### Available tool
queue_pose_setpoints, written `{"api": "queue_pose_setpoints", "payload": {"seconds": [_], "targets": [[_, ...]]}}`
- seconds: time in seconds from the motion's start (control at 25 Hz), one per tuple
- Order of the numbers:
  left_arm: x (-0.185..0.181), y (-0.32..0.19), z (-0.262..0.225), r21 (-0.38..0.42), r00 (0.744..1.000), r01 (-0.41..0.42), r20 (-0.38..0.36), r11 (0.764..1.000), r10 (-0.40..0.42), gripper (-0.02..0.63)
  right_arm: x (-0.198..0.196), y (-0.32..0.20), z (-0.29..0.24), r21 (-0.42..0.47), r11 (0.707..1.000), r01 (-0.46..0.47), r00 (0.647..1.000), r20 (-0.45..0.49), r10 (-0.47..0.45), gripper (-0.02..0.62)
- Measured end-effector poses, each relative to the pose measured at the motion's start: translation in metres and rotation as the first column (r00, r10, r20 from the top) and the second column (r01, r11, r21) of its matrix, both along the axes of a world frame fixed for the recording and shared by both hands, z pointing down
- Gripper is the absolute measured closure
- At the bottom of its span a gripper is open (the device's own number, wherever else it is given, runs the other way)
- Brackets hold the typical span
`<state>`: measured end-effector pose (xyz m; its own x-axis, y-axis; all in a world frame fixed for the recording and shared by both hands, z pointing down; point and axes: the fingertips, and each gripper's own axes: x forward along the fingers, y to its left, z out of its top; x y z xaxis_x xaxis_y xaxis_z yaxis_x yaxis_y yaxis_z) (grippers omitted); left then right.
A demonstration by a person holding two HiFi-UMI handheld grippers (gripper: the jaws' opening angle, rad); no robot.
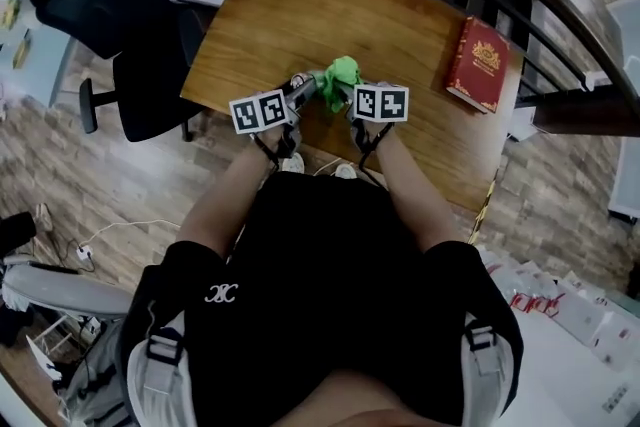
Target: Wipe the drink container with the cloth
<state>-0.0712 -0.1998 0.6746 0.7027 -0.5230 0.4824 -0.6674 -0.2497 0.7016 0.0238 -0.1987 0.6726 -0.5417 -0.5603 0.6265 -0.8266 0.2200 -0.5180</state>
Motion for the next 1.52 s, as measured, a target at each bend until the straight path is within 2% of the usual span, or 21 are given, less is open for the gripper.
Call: {"api": "queue_pose_setpoints", "payload": {"seconds": [0.08,0.2,0.44,0.56,0.68,0.8,1.0,1.12,1.2,1.32,1.44,1.52], "targets": [[-0.001,0.003,0.0,0.014,1.0,0.003,0.019,1.0,-0.003,0.298,0.018,0.004,0.023,-0.056,0.997,-0.045,0.998,-0.038,0.043,0.495],[0.0,0.005,0.0,0.018,0.999,0.006,0.033,1.0,-0.006,0.298,0.027,0.009,0.037,-0.09,0.993,-0.072,0.997,-0.03,0.07,0.495],[-0.001,0.009,0.0,0.005,0.999,0.017,0.049,1.0,-0.017,0.299,-0.016,0.003,-0.011,0.007,0.999,0.044,0.999,0.023,-0.044,0.495],[0.002,0.014,-0.002,0.018,0.997,-0.003,0.075,1.0,0.002,0.299,-0.032,-0.002,-0.032,0.042,0.996,0.075,0.992,0.096,-0.079,0.495],[0.003,0.016,-0.003,0.021,0.996,0.0,0.084,1.0,-0.002,0.299,-0.034,-0.004,-0.032,0.052,0.995,0.088,0.991,0.097,-0.093,0.495],[0.003,0.016,-0.003,0.027,0.996,-0.001,0.087,1.0,-0.001,0.299,-0.022,-0.009,-0.021,0.043,0.997,0.061,0.996,0.069,-0.064,0.495],[0.002,0.014,-0.003,0.032,0.996,0.002,0.084,0.999,-0.005,0.298,0.015,-0.006,0.02,-0.045,0.997,-0.061,0.998,-0.02,0.06,0.495],[0.002,0.01,-0.004,0.03,0.996,0.018,0.085,0.999,-0.02,0.298,0.023,0.005,0.034,-0.085,0.993,-0.084,0.996,-0.043,0.081,0.495],[0.001,0.008,-0.004,0.014,0.996,0.04,0.079,0.999,-0.041,0.299,0.014,0.015,0.03,-0.085,0.995,-0.045,0.999,-0.028,0.043,0.495],[-0.004,0.004,-0.003,-0.039,0.995,0.092,0.051,0.995,-0.09,0.299,-0.014,0.031,0.013,-0.025,0.998,0.061,0.998,-0.019,-0.061,0.495],[-0.01,0.003,0.0,-0.102,0.99,0.144,0.017,0.984,-0.143,0.299,-0.036,0.04,0.002,0.028,0.993,0.119,0.993,-0.026,-0.118,0.495],[-0.012,0.002,0.002,-0.136,0.986,0.164,-0.004,0.977,-0.166,0.299,-0.048,0.047,0.001,0.031,0.988,0.149,0.988,0.021,-0.15,0.495]]}}
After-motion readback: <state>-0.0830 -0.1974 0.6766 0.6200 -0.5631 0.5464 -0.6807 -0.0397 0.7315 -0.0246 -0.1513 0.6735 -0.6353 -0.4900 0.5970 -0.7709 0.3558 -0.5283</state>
